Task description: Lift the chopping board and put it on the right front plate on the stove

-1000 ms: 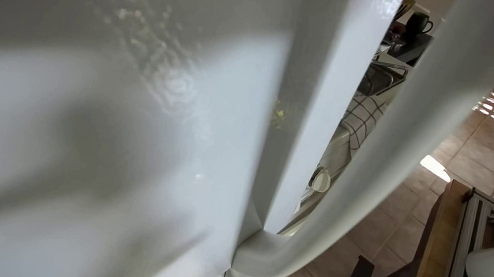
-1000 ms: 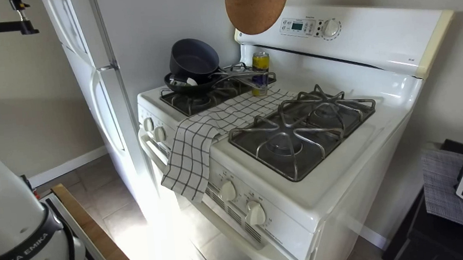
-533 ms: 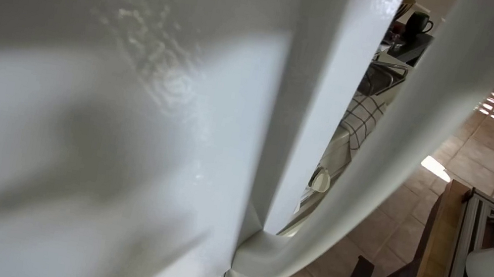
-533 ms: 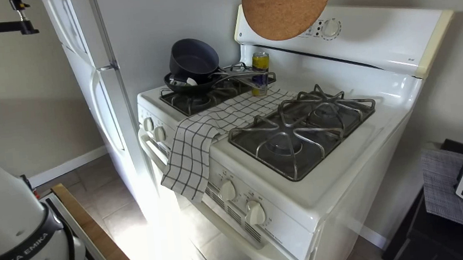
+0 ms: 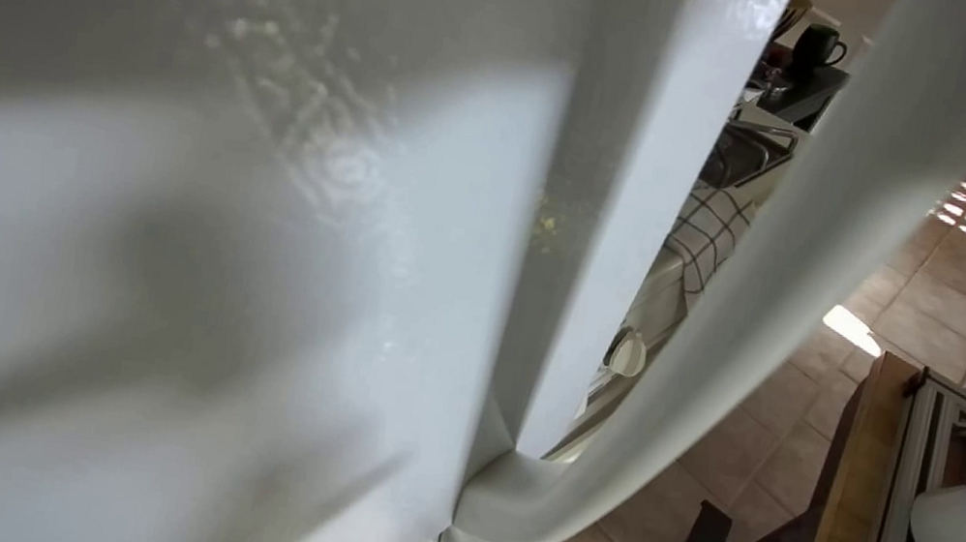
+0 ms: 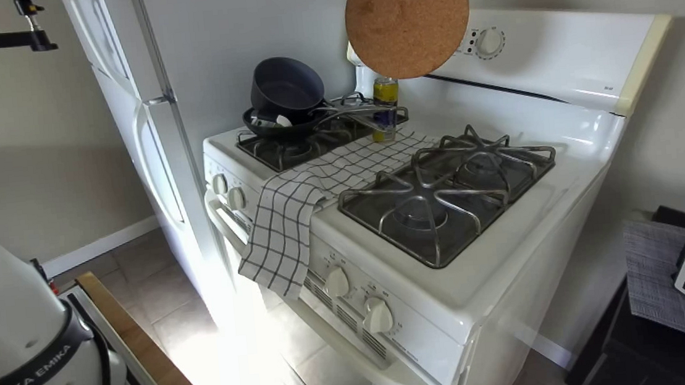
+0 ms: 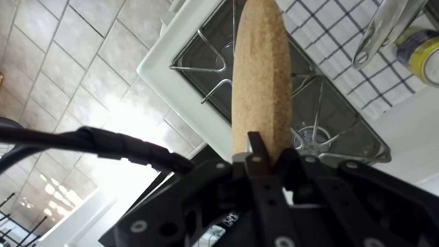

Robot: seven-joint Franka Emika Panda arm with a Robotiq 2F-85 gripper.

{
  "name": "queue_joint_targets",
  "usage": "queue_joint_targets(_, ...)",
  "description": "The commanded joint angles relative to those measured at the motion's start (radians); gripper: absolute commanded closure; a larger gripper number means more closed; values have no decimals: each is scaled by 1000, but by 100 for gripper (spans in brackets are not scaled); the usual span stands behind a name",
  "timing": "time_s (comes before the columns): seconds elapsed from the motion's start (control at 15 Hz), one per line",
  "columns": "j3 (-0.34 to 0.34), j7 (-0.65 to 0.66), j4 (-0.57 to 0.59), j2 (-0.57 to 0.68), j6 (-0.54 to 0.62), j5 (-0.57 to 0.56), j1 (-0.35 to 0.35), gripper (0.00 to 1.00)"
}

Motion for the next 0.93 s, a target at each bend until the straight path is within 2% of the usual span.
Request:
queue_joint_targets(0.0,3,-9,-26,-11,9,0,2,86)
queue_joint_targets(0.07,3,-16,-42,-19,13,0,2,96)
queue_joint_targets(0.33,15,-222,-89,-31,139,-119,20,96)
queue_joint_targets(0.53,14,-383,-106,-20,219,-163,7,96)
queue_joint_targets(0.87,4,-629,-125,57,321,-243,-9,96)
